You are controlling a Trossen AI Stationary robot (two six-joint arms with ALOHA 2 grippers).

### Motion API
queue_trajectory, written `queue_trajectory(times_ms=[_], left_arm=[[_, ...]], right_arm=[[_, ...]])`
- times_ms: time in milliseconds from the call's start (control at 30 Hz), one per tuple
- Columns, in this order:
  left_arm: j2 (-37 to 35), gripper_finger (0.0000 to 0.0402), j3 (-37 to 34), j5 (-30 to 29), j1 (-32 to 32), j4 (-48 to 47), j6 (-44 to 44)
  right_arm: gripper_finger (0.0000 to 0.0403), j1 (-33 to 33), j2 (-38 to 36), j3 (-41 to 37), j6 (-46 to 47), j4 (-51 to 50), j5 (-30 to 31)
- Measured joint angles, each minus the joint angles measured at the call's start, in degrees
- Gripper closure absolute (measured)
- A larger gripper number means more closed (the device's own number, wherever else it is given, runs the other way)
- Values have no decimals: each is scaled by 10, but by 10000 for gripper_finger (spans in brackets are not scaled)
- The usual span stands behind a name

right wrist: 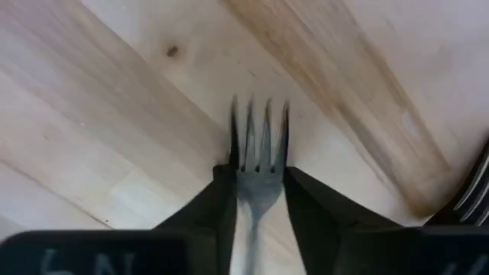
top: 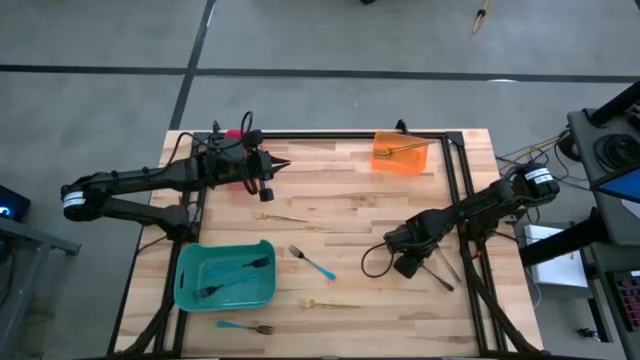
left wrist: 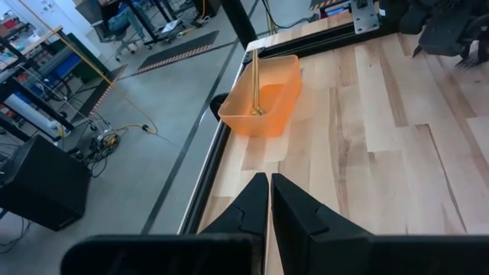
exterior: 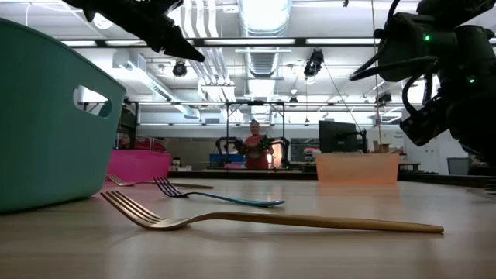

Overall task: Sort silverware by color (type)
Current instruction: Put the black fork into the red bin

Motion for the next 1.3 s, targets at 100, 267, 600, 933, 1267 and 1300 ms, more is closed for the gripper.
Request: queue_trajectory(times_ms=[100, 267, 600, 933, 1267, 1300], left_arm=[[0, 402, 0, 0, 0, 0, -2], [0, 402, 0, 0, 0, 0, -2], [0, 402, 0, 0, 0, 0, -2], [0, 402, 0, 0, 0, 0, -13], [0, 402, -1, -17, 0, 0, -21], [0, 402, -1, -19, 0, 0, -21]], right_arm=[[342, 0, 0, 0, -15, 3, 4], [385, -1, -1, 10, -48, 6, 5], [395, -3, -5, 72, -125, 16, 44], [395, -9, -7, 149, -227, -79, 126], [394, -24, -7, 251, -402, -100, 283], [394, -28, -7, 259, -423, -98, 299]])
